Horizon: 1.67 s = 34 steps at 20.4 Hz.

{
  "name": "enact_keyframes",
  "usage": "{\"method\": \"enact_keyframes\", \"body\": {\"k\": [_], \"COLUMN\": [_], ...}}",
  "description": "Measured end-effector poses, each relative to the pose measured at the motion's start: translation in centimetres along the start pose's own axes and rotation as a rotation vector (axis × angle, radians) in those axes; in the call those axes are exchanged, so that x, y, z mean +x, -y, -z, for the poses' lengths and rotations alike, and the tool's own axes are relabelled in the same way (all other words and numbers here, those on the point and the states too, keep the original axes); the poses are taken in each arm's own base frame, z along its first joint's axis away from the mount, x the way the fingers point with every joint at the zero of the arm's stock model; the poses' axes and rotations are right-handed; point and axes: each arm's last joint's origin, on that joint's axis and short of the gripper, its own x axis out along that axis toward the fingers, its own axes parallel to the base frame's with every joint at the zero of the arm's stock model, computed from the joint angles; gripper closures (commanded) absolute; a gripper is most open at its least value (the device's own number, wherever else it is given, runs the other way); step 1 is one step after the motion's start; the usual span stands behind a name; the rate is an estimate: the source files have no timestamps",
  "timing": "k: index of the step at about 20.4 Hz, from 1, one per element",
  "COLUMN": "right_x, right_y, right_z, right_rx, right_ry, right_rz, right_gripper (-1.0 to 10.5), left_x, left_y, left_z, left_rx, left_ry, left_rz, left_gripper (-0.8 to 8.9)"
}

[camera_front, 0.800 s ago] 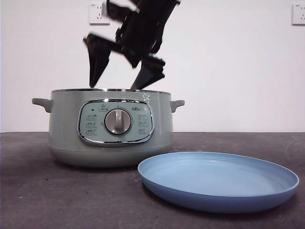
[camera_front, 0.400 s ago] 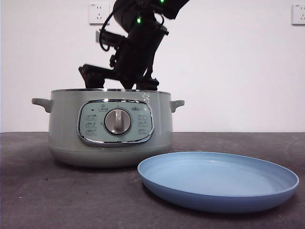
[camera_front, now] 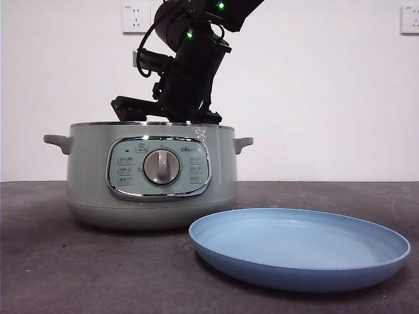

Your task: Take the potato out from the steamer,put the potato on the plate,close the lid

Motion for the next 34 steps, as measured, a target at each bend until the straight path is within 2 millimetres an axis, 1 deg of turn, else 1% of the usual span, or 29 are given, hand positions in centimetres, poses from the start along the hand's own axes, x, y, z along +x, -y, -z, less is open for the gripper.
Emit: {"method": "enact_keyframes", "body": {"k": [3, 5, 6, 10, 12, 13, 14, 16, 17, 19, 21, 25, 27, 29, 31, 34], "right_x": [0.2, 0.2, 0.2, 0.1, -0.6, -1.6, -3.1, -7.6, -10.3, -14.3, -16.9, -21.3, -23.0, -23.8, -23.8, -23.4], "right_y": [0.0, 0.0, 0.0, 0.0, 0.0, 0.0, 0.0, -0.1, -0.1, -0.1, -0.1, 0.1, 0.2, 0.2, 0.2, 0.1], "right_z": [0.1, 0.1, 0.1, 0.1, -0.2, -0.6, -1.2, -2.5, -3.0, -3.1, -2.5, -1.3, -0.7, 0.3, 1.9, 4.9], "right_rx": [0.002, 0.003, 0.004, 0.004, 0.003, 0.003, 0.003, 0.001, -0.003, -0.011, -0.018, -0.015, -0.018, -0.018, -0.018, -0.008], "right_ry": [-0.008, -0.008, -0.007, -0.006, 0.004, 0.025, 0.05, 0.123, 0.153, 0.164, 0.125, 0.083, 0.071, 0.067, 0.049, 0.049], "right_rz": [0.002, 0.001, -0.009, -0.013, -0.013, -0.012, -0.012, -0.011, -0.01, -0.008, -0.008, -0.003, 0.015, 0.024, 0.024, 0.025], "right_gripper": [7.6, 9.3, 9.6, 9.6, 9.6, 9.6, 9.6, 9.6, 9.6, 9.6, 9.6, 9.6, 9.6, 9.6, 9.6, 9.6], "left_x": [0.0, 0.0, 0.0, 0.0, 0.0, 0.0, 0.0, 0.0, 0.0, 0.0, 0.0, 0.0, 0.0, 0.0, 0.0, 0.0], "left_y": [0.0, 0.0, 0.0, 0.0, 0.0, 0.0, 0.0, 0.0, 0.0, 0.1, 0.1, 0.1, 0.1, 0.1, 0.2, 0.3], "left_z": [0.0, 0.0, 0.0, 0.0, 0.0, 0.0, 0.0, 0.0, 0.0, -0.1, -0.1, -0.1, -0.1, -0.1, -0.1, -0.2], "left_rx": [0.0, 0.0, 0.0, 0.0, 0.0, 0.0, 0.0, 0.0, 0.0, 0.001, 0.001, 0.001, 0.002, 0.002, 0.002, 0.002], "left_ry": [0.0, 0.0, 0.0, 0.0, 0.0, 0.0, 0.0, 0.003, 0.005, 0.008, 0.012, 0.018, 0.018, 0.018, 0.019, 0.023], "left_rz": [0.0, 0.0, 0.0, 0.0, 0.0, 0.0, 0.0, 0.0, 0.0, 0.021, 0.049, 0.052, 0.051, 0.052, 0.059, 0.095], "left_gripper": [8.22, 8.22, 8.22, 8.22, 8.22, 8.22, 8.22, 8.22, 8.22, 8.22, 8.22, 8.22, 8.22, 8.22, 8.22, 8.22]}}
